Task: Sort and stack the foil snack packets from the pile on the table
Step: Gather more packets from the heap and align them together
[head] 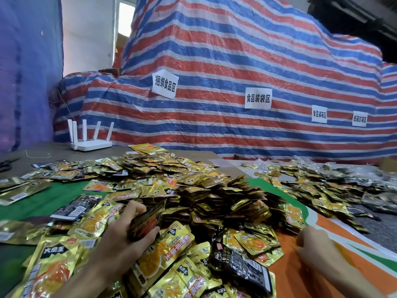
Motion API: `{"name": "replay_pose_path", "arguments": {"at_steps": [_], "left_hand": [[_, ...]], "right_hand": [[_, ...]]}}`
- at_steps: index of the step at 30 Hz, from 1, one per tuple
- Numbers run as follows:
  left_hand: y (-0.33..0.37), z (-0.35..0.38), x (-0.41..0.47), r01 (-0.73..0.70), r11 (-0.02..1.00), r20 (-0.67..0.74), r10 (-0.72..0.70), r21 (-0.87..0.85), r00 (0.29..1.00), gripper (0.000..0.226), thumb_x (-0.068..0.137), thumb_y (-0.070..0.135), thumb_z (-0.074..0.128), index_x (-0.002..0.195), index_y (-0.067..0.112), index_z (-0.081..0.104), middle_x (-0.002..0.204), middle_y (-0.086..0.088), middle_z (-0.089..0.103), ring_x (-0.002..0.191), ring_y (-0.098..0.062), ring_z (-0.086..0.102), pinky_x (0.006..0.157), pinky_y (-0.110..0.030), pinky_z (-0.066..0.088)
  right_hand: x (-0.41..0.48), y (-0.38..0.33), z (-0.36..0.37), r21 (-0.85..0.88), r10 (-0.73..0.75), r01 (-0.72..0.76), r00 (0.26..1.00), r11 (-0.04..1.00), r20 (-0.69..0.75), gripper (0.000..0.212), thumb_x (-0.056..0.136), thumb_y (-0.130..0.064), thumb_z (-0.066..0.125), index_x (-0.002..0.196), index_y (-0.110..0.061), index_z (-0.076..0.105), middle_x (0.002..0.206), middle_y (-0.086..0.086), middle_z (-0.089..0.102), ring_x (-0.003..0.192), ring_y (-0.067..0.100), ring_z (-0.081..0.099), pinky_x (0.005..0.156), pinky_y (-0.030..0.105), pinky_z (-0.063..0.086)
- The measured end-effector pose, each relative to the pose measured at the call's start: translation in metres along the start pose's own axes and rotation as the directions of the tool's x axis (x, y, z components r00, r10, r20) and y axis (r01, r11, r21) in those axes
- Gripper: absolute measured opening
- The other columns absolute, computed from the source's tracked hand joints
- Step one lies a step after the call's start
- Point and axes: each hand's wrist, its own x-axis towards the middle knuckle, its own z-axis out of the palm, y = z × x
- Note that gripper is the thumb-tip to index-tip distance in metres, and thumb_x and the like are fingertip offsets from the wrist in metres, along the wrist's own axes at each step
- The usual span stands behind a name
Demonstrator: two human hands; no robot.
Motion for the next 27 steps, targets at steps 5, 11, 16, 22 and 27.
{"name": "replay_pose_path", "arguments": {"at_steps": [5,11,16,22,27], "left_hand": [[0.002,-0.001,-0.001,0.016,1.000,0.000,-0.016,0.007,1.000,0.033,0.072,0.038,0.077,0.094,0.041,0.052,0.087,-0.003,0.072,0.068,-0.024,0.072,0.058,-0.043,0.060],[0.005,-0.002,-0.002,0.037,0.999,-0.001,-0.037,0.017,0.999,0.032,0.073,0.043,0.076,0.095,0.040,0.053,0.086,-0.001,0.071,0.069,-0.025,0.070,0.063,-0.048,0.060],[0.004,-0.002,-0.001,0.075,0.997,0.001,-0.075,0.028,0.997,0.038,0.071,0.050,0.076,0.098,0.042,0.051,0.086,0.007,0.072,0.076,-0.025,0.070,0.084,-0.054,0.052],[0.007,-0.002,0.001,0.050,0.998,-0.014,-0.050,0.024,0.999,0.037,0.076,0.030,0.082,0.092,0.043,0.051,0.086,0.003,0.072,0.071,-0.017,0.070,0.072,-0.039,0.057],[0.008,-0.001,0.003,0.077,0.995,-0.028,-0.079,-0.070,0.997,0.038,0.068,0.029,0.082,0.096,0.029,0.056,0.092,0.001,0.072,0.075,-0.021,0.073,0.060,-0.021,0.057]], "right_hand": [[-0.007,-0.002,-0.007,-0.085,-0.032,0.034,0.999,0.996,0.016,0.028,0.082,0.001,0.052,0.097,-0.017,0.068,0.091,0.000,0.065,0.086,0.016,0.065,0.076,0.028,0.058],[-0.010,-0.005,-0.012,-0.170,-0.034,0.035,0.999,0.985,0.010,0.029,0.087,0.001,0.045,0.101,-0.023,0.055,0.098,-0.004,0.059,0.089,0.016,0.062,0.072,0.027,0.055],[-0.015,-0.009,-0.018,-0.239,-0.019,0.008,0.999,0.971,-0.043,0.026,0.092,-0.006,0.043,0.098,-0.029,0.053,0.093,-0.010,0.058,0.084,0.011,0.060,0.063,0.023,0.048],[-0.018,-0.039,-0.030,-0.171,-0.097,0.068,0.981,0.983,-0.170,0.025,0.091,-0.008,0.052,0.105,-0.026,0.061,0.088,-0.008,0.063,0.080,0.014,0.062,0.063,0.023,0.051],[-0.025,-0.078,-0.042,0.163,-0.246,0.319,0.902,0.934,-0.355,0.022,0.084,0.005,0.065,0.091,-0.015,0.073,0.080,-0.002,0.071,0.066,0.008,0.060,0.055,0.014,0.042]]}}
